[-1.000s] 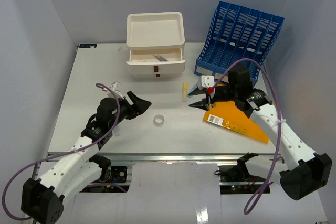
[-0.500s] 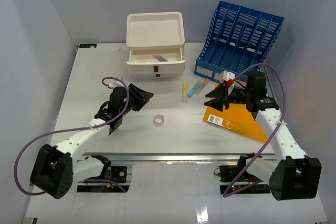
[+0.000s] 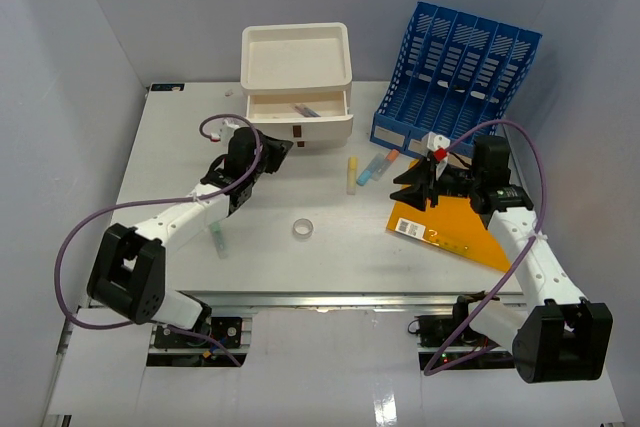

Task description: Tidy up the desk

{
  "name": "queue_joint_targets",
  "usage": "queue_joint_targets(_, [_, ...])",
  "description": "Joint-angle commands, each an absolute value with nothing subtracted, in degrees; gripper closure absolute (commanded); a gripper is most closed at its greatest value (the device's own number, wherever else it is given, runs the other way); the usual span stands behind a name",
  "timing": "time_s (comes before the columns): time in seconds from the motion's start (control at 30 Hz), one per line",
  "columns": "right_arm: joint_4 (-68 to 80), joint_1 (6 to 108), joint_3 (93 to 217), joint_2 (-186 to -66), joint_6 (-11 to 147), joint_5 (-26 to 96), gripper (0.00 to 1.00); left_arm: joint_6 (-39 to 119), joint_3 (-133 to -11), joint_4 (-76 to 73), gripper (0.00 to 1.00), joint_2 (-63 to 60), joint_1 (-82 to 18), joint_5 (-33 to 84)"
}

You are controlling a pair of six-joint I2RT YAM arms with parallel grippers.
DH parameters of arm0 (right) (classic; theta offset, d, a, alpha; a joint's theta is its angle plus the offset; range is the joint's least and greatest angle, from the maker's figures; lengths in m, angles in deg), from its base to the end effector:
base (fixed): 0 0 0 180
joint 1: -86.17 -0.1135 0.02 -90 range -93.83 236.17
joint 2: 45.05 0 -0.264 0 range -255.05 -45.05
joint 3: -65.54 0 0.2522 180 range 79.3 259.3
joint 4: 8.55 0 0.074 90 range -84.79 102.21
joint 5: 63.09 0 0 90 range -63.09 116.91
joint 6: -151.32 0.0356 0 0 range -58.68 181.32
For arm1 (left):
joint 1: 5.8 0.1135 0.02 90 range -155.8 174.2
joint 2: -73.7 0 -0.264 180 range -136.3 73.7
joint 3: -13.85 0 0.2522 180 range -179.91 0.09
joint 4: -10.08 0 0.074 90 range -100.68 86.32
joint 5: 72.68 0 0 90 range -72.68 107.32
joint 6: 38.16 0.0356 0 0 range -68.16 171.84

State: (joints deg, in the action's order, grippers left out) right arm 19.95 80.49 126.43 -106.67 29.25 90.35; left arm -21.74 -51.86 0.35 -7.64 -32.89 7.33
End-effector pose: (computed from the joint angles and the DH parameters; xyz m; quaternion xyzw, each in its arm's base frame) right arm 0.2209 0.0540 0.2986 -0.4890 0.6083 0.3434 0.5224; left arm 0.2892 -0.1410 0.2598 -0.3750 0.7552 -0.3630 0.3966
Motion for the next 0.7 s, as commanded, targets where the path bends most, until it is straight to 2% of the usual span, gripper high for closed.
queue_joint_targets(0.0, [18.08, 80.94, 127.11, -105.56, 29.77, 90.63, 0.51, -27.4, -57.02, -2.31, 0.81, -11.66, -32.82, 1.12])
queue_joint_targets(0.17, [18.13, 81.58, 127.01, -105.37, 29.86, 91.04, 0.51, -29.45, -61.51, -3.32, 0.77, -15.81, -32.78, -1.0])
queue_joint_targets(0.47, [18.2, 82.21, 126.93, -104.99, 29.7, 91.15, 0.5, -26.36, -71.56, -3.67, 0.6, -22.08, -32.76, -2.21])
queue_joint_targets(0.67, [18.13, 82.78, 126.81, -104.86, 29.81, 91.63, 0.5, -25.59, -75.65, -6.62, 0.55, -24.54, -32.35, -2.79])
